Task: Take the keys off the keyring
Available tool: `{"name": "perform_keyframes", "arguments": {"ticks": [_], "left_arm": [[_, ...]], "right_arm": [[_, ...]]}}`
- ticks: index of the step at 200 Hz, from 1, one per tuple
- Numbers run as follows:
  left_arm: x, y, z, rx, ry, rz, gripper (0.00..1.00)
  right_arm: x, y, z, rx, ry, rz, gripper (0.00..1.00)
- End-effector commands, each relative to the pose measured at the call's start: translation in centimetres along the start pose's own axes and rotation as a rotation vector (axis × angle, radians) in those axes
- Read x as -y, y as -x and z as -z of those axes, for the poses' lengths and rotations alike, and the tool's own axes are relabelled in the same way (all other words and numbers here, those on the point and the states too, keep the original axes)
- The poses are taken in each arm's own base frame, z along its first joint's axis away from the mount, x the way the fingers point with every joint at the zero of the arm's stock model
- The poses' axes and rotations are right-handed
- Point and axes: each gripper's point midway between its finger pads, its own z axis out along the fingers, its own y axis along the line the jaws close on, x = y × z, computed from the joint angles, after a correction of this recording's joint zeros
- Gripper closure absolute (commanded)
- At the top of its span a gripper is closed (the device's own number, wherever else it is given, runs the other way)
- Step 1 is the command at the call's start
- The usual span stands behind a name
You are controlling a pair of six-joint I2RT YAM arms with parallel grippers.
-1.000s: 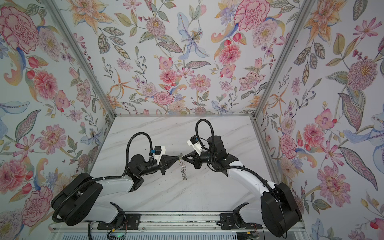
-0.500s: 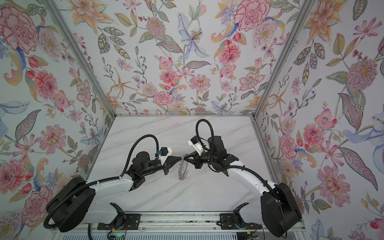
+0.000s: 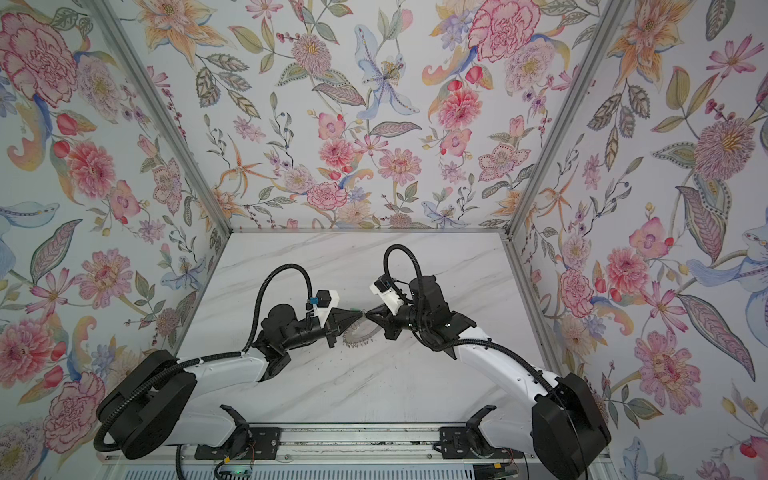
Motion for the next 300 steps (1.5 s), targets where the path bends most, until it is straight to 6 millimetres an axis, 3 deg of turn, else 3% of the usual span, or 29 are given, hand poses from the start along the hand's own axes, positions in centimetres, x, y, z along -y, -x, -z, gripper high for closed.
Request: {"name": "perform_keyframes", "arguments": {"ticks": [1,117,238,300], "left_arm": [[0.9,1.3,0.0,0.053,-0.064,0.033,1.0],[0.3,2.0,0.4,0.077,-0.053,0.093,1.0],[0.4,2.7,-0.1,0.092,-0.082,0.126,1.0],[-0.3,2.9,0.0,0.102,-0.063,0.169,1.0]], "right_arm": [[0.8,0.4,0.2,0.033,-0.136,0.119,1.0],[2.3,-0.4,2.5,0.189,-0.516,0.349,1.0],[2.6,-1.0,1.6,0.158,-0.702,0.488,1.0],[2.6,-0.8,2.3,0.18,-0.8,0.54,1.0]]}}
